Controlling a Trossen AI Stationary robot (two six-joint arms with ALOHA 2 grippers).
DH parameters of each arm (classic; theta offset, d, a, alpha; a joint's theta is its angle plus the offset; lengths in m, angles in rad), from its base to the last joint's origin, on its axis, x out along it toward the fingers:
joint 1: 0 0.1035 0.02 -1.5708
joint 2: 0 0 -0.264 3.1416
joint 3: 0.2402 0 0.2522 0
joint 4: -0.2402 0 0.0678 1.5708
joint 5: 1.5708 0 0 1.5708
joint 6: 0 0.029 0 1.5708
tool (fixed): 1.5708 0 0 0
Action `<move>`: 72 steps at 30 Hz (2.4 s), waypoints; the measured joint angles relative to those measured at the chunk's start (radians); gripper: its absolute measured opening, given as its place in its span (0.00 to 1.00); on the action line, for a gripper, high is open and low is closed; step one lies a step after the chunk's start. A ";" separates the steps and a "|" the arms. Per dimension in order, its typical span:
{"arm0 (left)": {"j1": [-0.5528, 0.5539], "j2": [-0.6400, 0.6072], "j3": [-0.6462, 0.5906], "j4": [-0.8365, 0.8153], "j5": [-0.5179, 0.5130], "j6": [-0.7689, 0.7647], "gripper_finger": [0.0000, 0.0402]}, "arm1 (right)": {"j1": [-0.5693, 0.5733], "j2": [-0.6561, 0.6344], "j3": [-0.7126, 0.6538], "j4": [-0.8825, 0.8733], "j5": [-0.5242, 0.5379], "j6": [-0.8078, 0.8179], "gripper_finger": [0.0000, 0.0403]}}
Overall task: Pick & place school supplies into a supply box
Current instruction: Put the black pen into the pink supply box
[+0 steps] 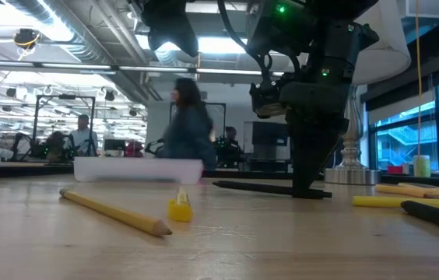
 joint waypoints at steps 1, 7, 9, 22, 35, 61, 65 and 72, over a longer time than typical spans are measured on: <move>0.000 0.000 0.000 0.000 0.000 0.000 0.19 | 0.000 0.001 0.010 -0.012 0.000 -0.001 0.10; 0.000 0.000 0.000 0.000 0.000 0.000 0.19 | 0.000 0.009 0.090 -0.097 -0.003 -0.052 0.11; 0.000 0.000 0.000 -0.001 0.002 -0.004 0.19 | 0.000 0.007 0.125 -0.116 0.005 -0.075 0.11; -0.118 -0.009 0.000 -0.246 0.113 -0.168 0.19 | 0.025 0.004 0.388 -0.471 0.153 -0.191 0.05; -0.255 -0.073 0.000 -0.211 -0.090 -0.300 0.19 | 0.077 0.001 0.406 -0.462 0.035 -0.183 0.18; -0.362 -0.072 0.000 -0.209 -0.215 -0.421 0.19 | 0.143 0.001 0.075 -0.039 0.132 -0.124 0.48; -0.362 -0.072 0.000 -0.209 -0.215 -0.420 0.19 | 0.143 0.001 0.075 -0.025 0.107 -0.098 0.48; -0.362 -0.072 0.000 -0.209 -0.214 -0.419 0.19 | 0.143 0.025 0.075 -0.012 0.098 -0.074 0.48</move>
